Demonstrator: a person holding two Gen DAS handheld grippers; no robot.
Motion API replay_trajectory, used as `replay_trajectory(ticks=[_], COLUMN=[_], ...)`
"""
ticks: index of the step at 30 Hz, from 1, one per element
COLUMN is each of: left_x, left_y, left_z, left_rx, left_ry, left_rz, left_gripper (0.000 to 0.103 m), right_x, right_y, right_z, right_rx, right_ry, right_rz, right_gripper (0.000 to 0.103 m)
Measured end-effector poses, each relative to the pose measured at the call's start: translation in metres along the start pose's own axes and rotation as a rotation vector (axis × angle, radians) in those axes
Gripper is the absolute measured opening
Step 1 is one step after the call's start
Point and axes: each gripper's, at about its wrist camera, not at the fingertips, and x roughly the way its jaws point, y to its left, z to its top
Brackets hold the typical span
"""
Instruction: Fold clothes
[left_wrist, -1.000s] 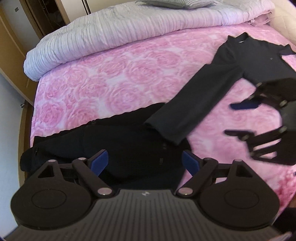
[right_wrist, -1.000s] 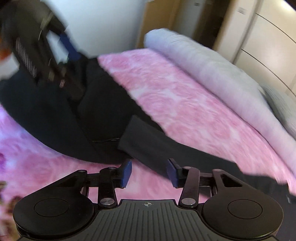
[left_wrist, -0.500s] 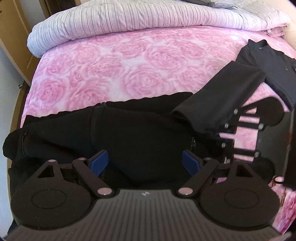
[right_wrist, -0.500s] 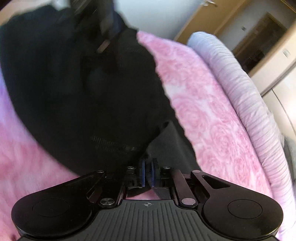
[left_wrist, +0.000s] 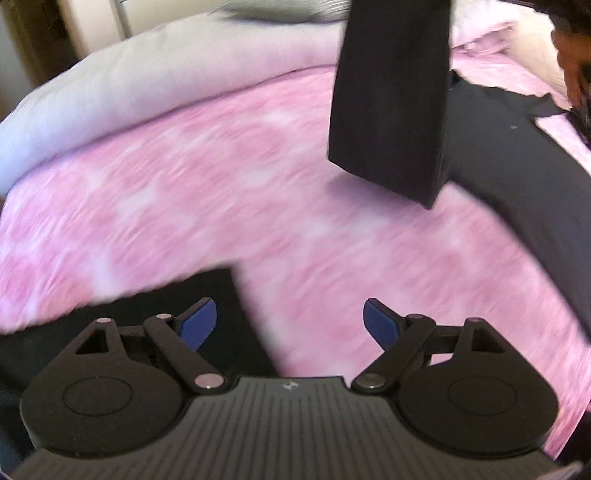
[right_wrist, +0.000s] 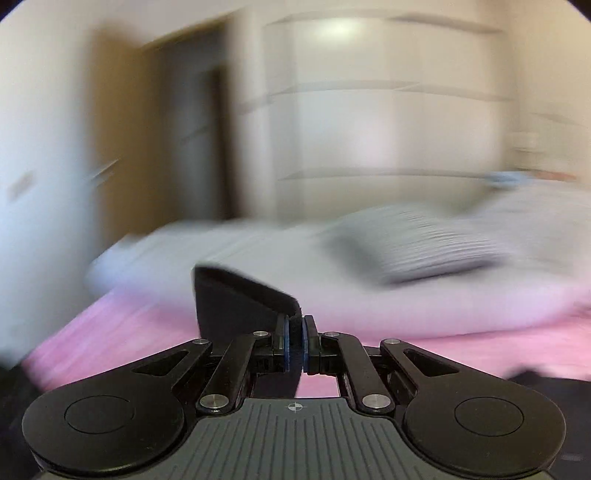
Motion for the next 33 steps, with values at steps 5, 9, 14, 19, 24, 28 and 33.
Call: replay_trajectory(ticks=[5,9,14,19,24,28,33], left_x=[0.034,0.074,0.107,0.124,0.149,0.177,0.187], left_y=[-0.105,-0.175,-0.230,-0.252,-0.257,-0.251,-0.249], left_z=[0.063,0.094,0.124,0.146,0.160,0.162,0.158], left_rx=[0.033,0.084,0.110,0.172,0.271,0.289,0.279], left_ry=[0.013,0.050,0.079,0.072,0.063,0.094,0.092], left_rz=[-0.037,-0.024,-0.011,-0.025,-0.090,-0.129,-0.155], left_gripper=[0.084,0.084,0.084,0.084,0.084,0.084,0.084], right_x=[-0.002,0.015,0.020,0.000,-0.013,-0.022,-0.039], right_y=[-0.203,-0.309,-0.372,-0.394,-0.414,-0.414,-0.406], right_z=[-0.044,-0.091,-0.114,-0.112,-0.137,-0.150,-0.125], right_rx=[0.290,0.427,0.470,0.461,0.503,0.507,0.456], right_ry=[0.076,0.201,0.270,0.267,0.349,0.404,0.305], right_rz=[-0.266,-0.291,-0.212,-0.192,-0.192,-0.186,-0.161], right_gripper=[0.005,0.005,0.005,0.005,0.005,0.005,0.005])
